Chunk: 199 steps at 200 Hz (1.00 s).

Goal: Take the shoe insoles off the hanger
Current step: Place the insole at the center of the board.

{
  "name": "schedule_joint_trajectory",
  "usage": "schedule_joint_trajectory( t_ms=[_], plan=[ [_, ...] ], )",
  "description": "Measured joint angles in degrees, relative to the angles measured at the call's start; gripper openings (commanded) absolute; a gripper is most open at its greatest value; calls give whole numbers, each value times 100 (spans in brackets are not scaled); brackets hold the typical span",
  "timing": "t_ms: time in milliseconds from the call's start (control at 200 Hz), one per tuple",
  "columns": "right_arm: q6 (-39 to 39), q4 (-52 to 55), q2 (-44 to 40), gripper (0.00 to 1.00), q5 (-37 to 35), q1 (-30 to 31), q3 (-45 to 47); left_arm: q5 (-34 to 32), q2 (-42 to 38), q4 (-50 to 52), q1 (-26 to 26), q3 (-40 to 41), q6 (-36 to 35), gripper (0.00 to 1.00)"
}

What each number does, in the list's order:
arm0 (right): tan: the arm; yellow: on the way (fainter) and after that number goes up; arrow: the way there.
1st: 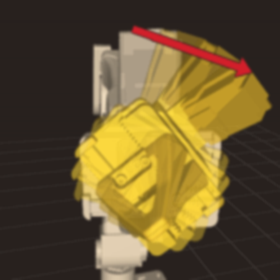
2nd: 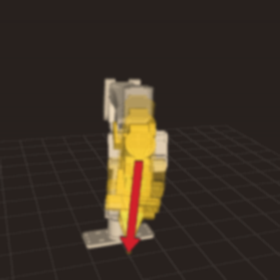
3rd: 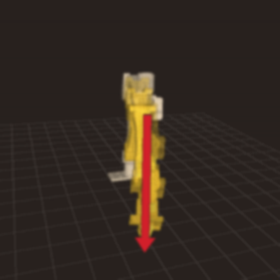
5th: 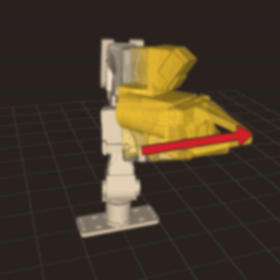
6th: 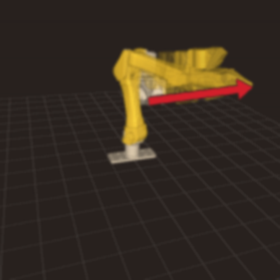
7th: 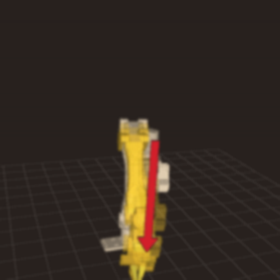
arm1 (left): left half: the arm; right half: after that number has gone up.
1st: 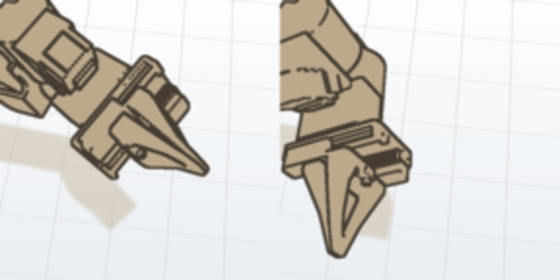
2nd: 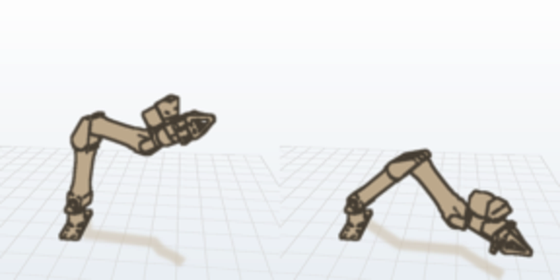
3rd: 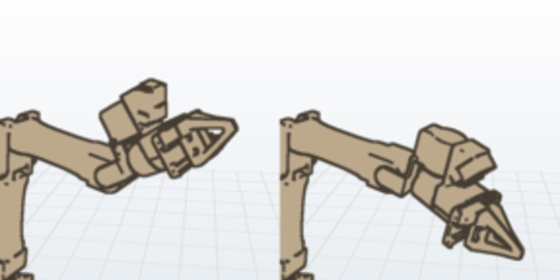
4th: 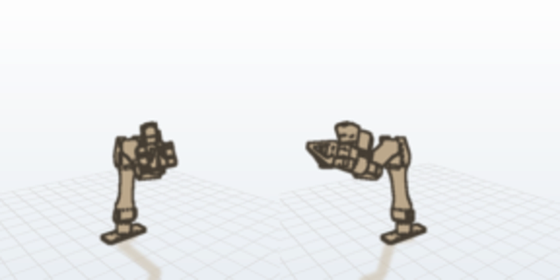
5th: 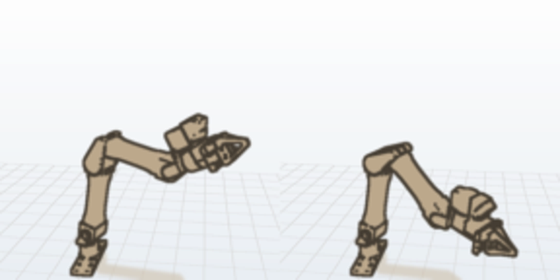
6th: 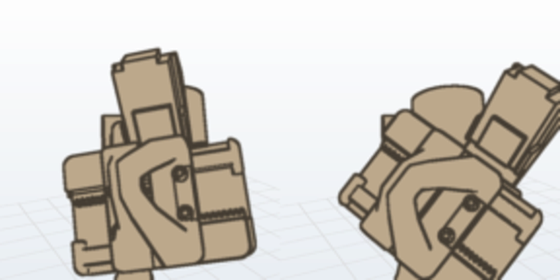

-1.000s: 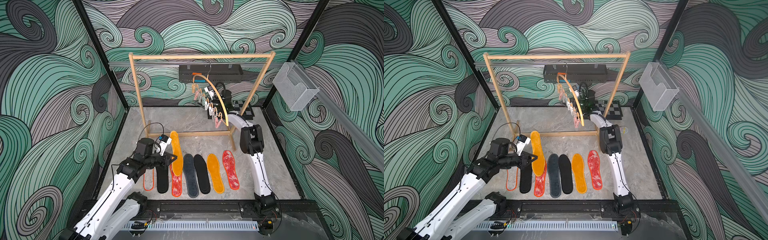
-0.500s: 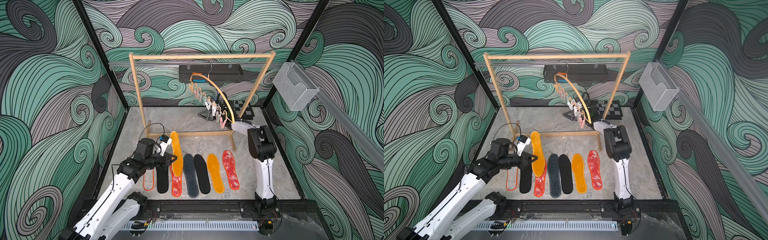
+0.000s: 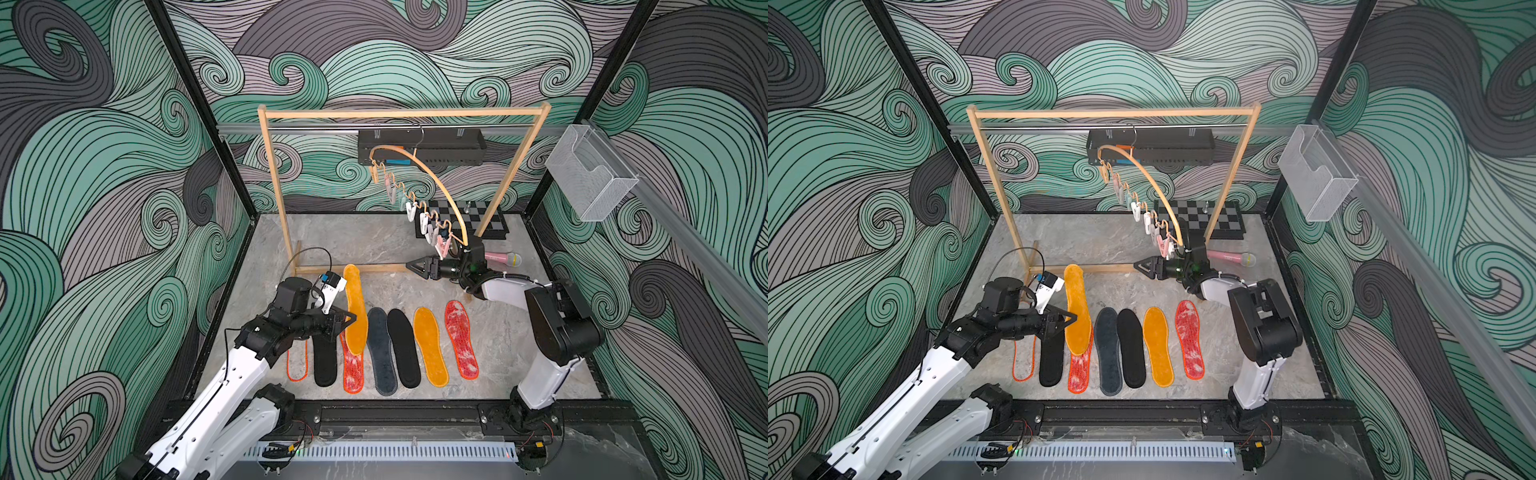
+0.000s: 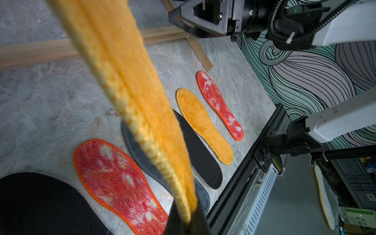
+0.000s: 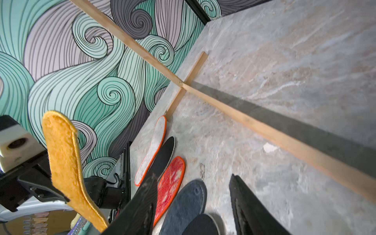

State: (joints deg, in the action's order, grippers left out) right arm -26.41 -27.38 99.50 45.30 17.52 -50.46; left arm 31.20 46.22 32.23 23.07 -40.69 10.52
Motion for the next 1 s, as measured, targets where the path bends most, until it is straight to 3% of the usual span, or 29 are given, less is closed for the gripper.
schedule_joint_trajectory(
  t_ms=[355, 555, 720, 996],
  plan=[
    [291, 828, -2376, 58, -1174, 468, 1895, 0, -120, -2, 114, 0, 0, 0],
    [846, 1895, -4291, 58, -2020, 977, 2450, 2, -146, -4, 201, 0, 2, 0],
    [981, 2474, -5995, 58, -2774, 1062, 3213, 90, -149, -37, 221, 0, 63, 0],
    [929, 3432, -8616, 59, -4048, 1082, 4188, 396, 219, -562, 570, -66, 859, 0]
  ],
)
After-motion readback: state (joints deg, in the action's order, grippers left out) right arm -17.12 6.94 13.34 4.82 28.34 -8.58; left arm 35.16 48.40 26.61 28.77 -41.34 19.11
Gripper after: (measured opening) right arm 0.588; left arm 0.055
